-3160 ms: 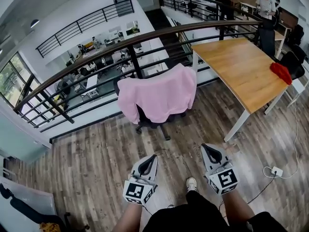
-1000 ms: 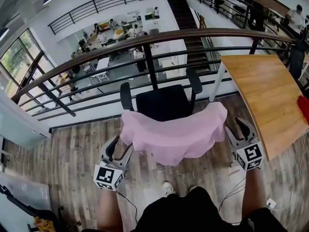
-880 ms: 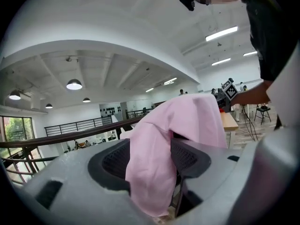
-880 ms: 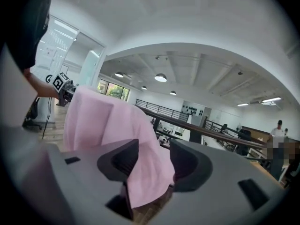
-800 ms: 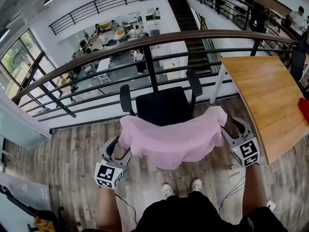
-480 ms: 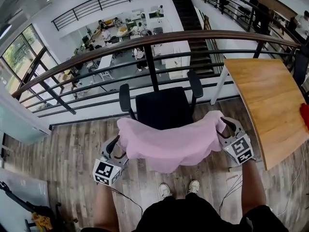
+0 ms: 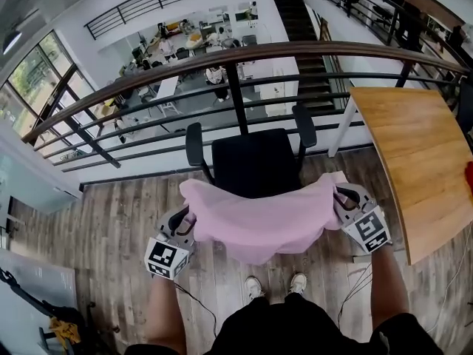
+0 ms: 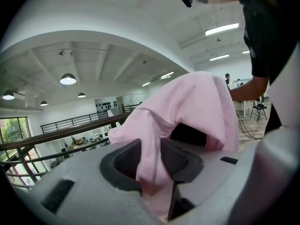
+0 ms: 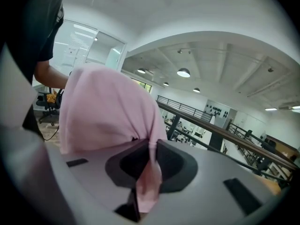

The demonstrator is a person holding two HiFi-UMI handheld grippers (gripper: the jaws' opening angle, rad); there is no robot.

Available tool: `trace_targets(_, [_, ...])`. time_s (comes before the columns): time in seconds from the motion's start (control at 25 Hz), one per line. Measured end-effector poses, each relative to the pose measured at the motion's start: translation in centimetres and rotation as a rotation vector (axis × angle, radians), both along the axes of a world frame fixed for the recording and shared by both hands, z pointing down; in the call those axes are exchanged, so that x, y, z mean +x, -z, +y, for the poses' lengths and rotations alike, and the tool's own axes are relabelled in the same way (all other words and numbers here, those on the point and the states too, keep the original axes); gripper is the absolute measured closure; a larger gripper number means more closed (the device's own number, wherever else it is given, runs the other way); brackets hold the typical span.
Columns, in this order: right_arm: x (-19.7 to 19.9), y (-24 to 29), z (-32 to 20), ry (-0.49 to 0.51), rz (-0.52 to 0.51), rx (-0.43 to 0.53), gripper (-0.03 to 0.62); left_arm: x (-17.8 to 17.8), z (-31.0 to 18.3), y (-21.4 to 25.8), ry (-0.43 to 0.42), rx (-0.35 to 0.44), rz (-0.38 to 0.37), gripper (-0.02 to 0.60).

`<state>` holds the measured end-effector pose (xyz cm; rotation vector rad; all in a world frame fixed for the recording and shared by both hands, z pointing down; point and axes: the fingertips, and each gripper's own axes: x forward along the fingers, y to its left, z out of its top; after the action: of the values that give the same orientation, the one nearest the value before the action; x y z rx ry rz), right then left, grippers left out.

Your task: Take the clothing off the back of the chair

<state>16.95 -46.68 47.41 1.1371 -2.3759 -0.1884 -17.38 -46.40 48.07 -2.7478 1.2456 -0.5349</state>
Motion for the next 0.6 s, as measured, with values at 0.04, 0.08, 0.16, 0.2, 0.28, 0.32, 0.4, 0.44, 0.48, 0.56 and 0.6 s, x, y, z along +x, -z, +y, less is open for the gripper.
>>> trace_targets(0.04, [0.1, 0.0, 0.1, -0.003, -0.002, 0.001, 0.541, 0.0, -0.2, 0.1, 0.006, 0.006, 0.008, 0.455])
trace_targets(0.08, [0.3, -0.1, 0.1, -0.006, -0.004, 0.002, 0.542, 0.1, -0.3, 0.2, 0.013, 0.013, 0.016, 0.475])
trace_targets(0.16, [0.4, -0.1, 0.3, -0.008, -0.006, 0.005, 0.542, 0.0, -0.4, 0.6, 0.027, 0.025, 0.024, 0.528])
trace_targets(0.2, [0.4, -0.1, 0.3, -0.009, -0.006, 0.007, 0.542, -0.2, -0.4, 0.7, 0.032, 0.03, 0.024, 0.542])
trace_targets(0.28, [0.3, -0.1, 0.4, -0.013, -0.008, 0.01, 0.542, -0.3, -0.4, 0.9, 0.035, 0.037, 0.016, 0.555])
trace_targets(0.32, [0.4, 0.0, 0.4, -0.019, -0.011, 0.011, 0.542, -0.3, -0.4, 1.1, 0.035, 0.041, 0.011, 0.557])
trace_targets(0.4, [0.6, 0.2, 0.4, -0.035, -0.027, 0.013, 0.543, -0.3, -0.3, 1.4, 0.038, 0.049, 0.007, 0.557])
trace_targets(0.44, [0.7, 0.3, 0.5, -0.044, -0.036, 0.015, 0.545, -0.5, -0.3, 1.6, 0.043, 0.053, 0.007, 0.557])
trace_targets(0.48, [0.8, 0.4, 0.6, -0.053, -0.045, 0.016, 0.545, -0.7, -0.2, 1.8, 0.05, 0.056, 0.009, 0.557])
trace_targets(0.56, [1.0, 0.5, 0.9, -0.073, -0.062, 0.017, 0.546, -1.2, 0.1, 2.1, 0.067, 0.061, 0.013, 0.557])
trace_targets(0.6, [1.2, 0.6, 1.0, -0.087, -0.075, 0.016, 0.548, -1.4, 0.2, 2.2, 0.073, 0.06, 0.016, 0.557])
